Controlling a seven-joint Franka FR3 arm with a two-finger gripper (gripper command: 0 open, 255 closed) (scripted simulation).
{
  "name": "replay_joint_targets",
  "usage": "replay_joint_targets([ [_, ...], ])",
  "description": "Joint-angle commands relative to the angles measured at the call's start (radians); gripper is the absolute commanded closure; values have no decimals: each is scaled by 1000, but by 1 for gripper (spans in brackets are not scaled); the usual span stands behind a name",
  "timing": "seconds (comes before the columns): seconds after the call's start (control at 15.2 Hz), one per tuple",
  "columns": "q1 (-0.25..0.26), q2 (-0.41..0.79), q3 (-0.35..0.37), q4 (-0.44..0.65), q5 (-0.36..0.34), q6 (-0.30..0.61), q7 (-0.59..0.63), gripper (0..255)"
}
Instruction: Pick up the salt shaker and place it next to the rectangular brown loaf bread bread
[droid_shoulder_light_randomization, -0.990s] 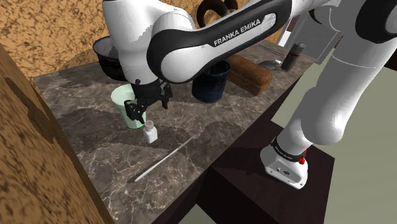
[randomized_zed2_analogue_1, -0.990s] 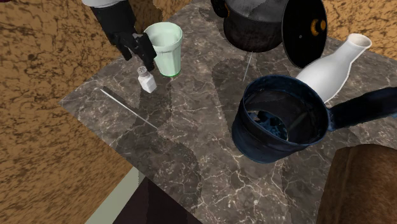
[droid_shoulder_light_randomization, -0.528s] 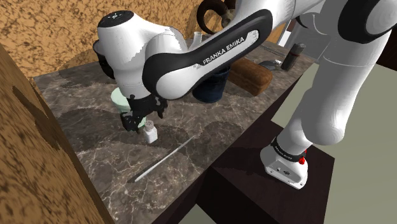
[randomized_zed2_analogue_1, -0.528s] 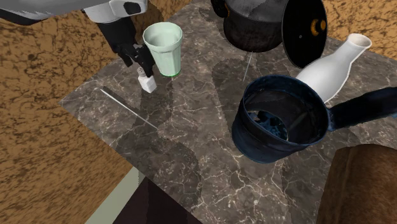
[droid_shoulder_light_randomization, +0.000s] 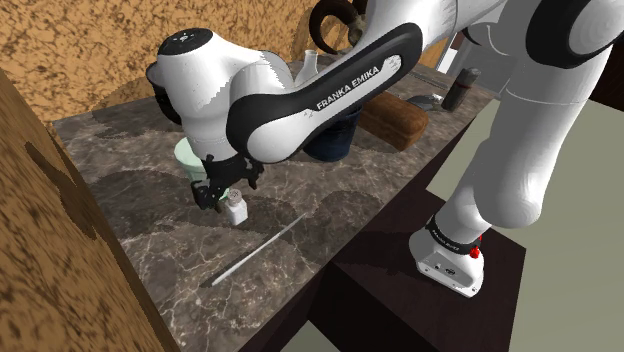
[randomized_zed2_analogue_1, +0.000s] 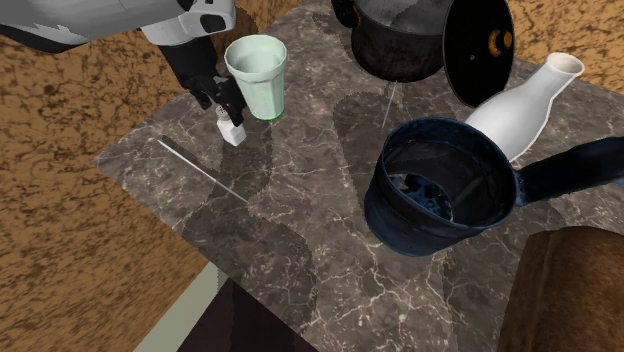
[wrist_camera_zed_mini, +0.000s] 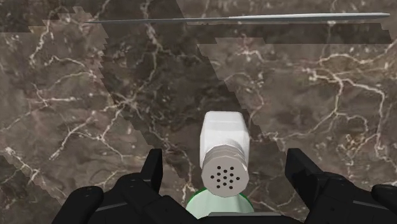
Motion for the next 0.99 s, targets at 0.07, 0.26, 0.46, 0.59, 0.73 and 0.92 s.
replay_joint_targets([
  [0.07,0,0,0,0,0,0,0,255],
  [0.26,0,0,0,0,0,0,0,255],
  [0.46,0,0,0,0,0,0,0,255],
  [0.59,0,0,0,-1,0,0,0,255],
  [0.73,-1,-6,2,6,5,-11,-4,255],
  [0.92,-4,-25,6,25,18,-45,-14,255],
])
